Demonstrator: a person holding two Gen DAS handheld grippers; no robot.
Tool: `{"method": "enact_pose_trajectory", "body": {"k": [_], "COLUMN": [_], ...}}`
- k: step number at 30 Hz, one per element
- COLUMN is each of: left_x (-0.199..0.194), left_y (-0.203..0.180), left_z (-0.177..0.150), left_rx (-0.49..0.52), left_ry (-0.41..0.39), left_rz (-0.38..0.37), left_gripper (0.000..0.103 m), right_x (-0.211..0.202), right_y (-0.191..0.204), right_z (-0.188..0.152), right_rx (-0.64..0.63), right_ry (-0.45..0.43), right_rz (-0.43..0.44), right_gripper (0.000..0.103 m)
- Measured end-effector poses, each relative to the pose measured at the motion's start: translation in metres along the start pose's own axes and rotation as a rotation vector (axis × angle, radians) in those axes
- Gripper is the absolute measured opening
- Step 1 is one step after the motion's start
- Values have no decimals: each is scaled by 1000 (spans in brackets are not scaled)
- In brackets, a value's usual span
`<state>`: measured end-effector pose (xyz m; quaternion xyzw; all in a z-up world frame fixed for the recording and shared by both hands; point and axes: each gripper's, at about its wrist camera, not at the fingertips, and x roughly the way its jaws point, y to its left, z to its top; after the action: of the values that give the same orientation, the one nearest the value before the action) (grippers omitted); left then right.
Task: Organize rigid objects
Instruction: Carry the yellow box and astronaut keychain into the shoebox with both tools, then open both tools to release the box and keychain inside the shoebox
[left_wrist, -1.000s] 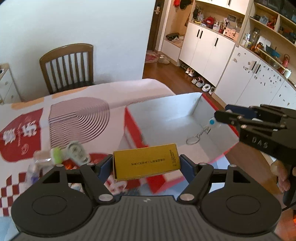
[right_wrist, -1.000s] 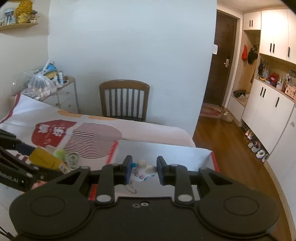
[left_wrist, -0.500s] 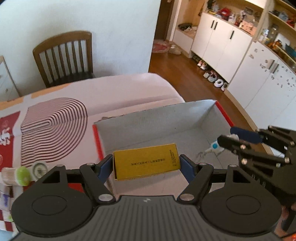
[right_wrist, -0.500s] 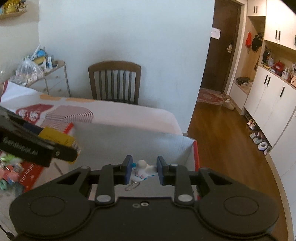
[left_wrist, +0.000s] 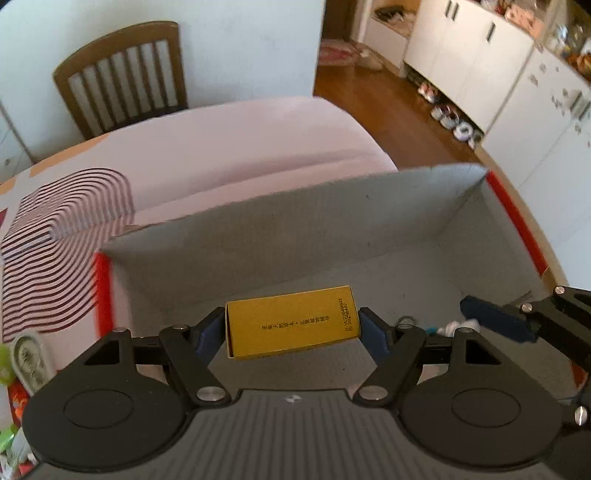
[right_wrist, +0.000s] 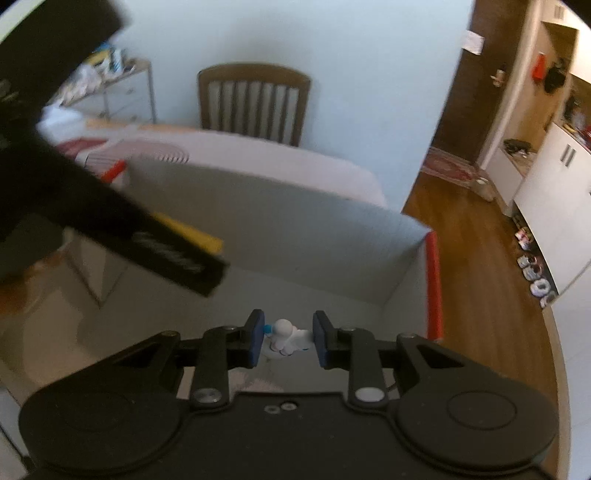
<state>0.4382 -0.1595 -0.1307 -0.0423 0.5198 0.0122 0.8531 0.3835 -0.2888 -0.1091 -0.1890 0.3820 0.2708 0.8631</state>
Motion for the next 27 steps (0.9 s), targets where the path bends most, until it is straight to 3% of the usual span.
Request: {"method": "enact_pose_trajectory", "body": {"k": [17, 27], "left_x": [38, 22], "left_y": [-6, -6], "left_z": [-3, -6], "left_rx": [-14, -27], "left_ry": [101, 75], "left_rz": [48, 58], "left_gripper": [76, 76], "right_x": [4, 1], "right_y": [6, -5], "right_z": [0, 1], "right_rx": [-47, -3], "right_ry": [81, 84], "right_rz": [51, 89], "right_gripper": [30, 49]}}
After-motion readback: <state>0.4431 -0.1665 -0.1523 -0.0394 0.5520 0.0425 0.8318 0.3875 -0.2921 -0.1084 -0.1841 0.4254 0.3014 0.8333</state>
